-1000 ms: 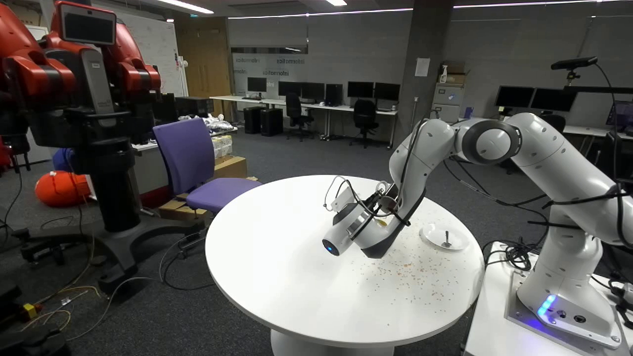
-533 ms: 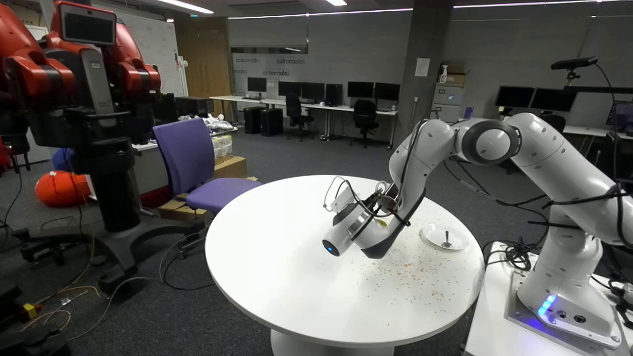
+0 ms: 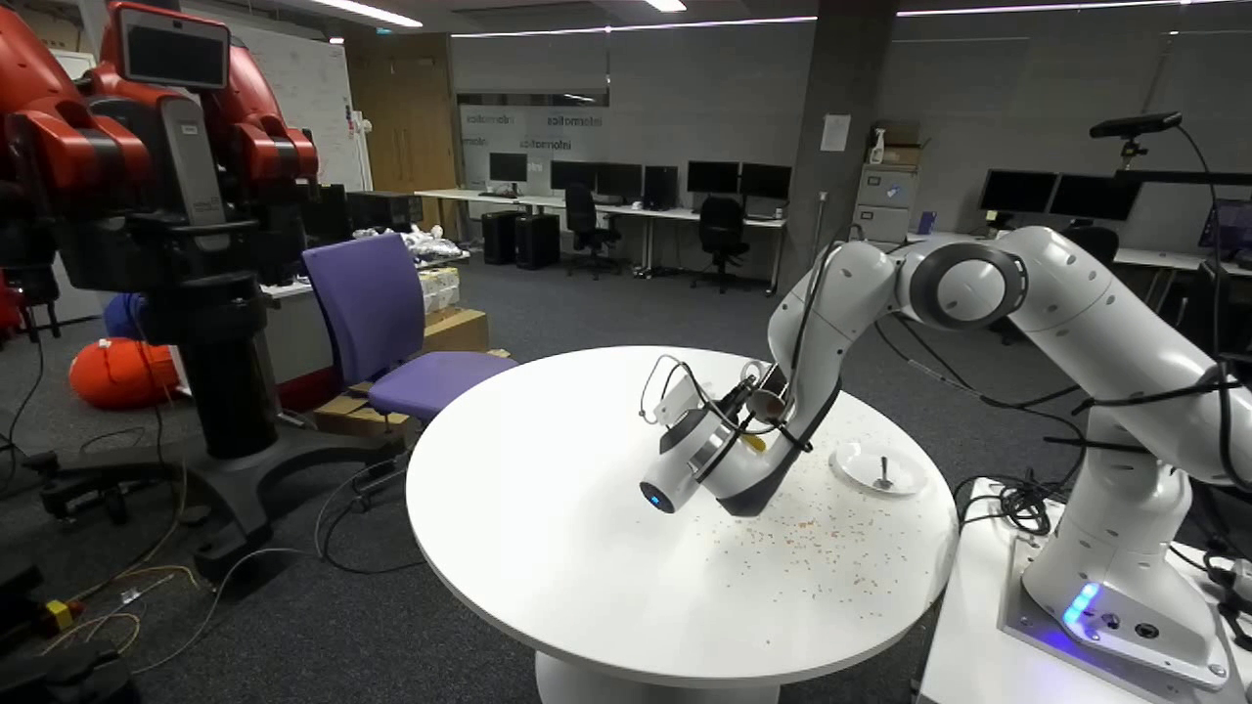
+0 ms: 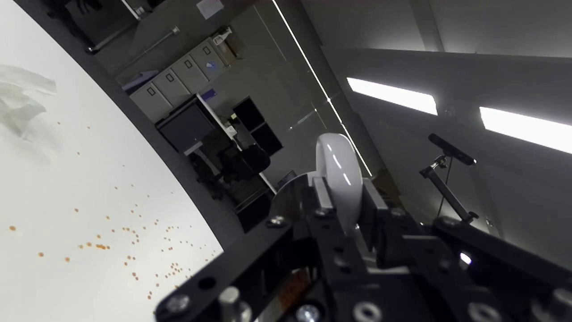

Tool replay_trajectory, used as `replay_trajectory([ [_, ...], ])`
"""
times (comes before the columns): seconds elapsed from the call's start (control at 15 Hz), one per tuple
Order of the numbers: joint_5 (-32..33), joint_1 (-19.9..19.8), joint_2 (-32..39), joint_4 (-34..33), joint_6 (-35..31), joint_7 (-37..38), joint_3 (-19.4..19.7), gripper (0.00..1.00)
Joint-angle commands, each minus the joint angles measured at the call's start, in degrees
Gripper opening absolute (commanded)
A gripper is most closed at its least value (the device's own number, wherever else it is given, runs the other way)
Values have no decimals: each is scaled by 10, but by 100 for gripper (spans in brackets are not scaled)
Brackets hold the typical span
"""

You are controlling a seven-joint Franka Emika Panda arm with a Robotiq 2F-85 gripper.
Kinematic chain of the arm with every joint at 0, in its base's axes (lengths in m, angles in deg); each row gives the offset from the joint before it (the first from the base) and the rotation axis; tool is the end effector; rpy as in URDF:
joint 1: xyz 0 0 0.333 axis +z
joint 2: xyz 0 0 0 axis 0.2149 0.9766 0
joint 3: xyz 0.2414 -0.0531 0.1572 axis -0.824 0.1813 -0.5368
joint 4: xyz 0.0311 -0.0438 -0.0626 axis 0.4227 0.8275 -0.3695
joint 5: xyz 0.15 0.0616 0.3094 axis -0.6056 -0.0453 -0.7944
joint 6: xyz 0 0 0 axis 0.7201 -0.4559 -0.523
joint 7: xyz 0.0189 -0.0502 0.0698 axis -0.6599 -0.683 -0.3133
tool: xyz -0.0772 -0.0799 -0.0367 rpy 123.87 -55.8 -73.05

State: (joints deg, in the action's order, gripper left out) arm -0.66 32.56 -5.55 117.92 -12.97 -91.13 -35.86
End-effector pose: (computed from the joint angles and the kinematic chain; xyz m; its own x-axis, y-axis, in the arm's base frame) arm 0.5326 0.1257 0.1712 -0.7993 -0.1872 -0.5710 0.5975 -0.1467 -0.7883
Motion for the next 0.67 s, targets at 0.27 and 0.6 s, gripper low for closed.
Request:
replay_trajectory([
  [0.27, 26, 10, 1, -7, 41, -42, 8, 5],
  [0.6, 32, 12, 2, -7, 42, -58, 9, 5],
])
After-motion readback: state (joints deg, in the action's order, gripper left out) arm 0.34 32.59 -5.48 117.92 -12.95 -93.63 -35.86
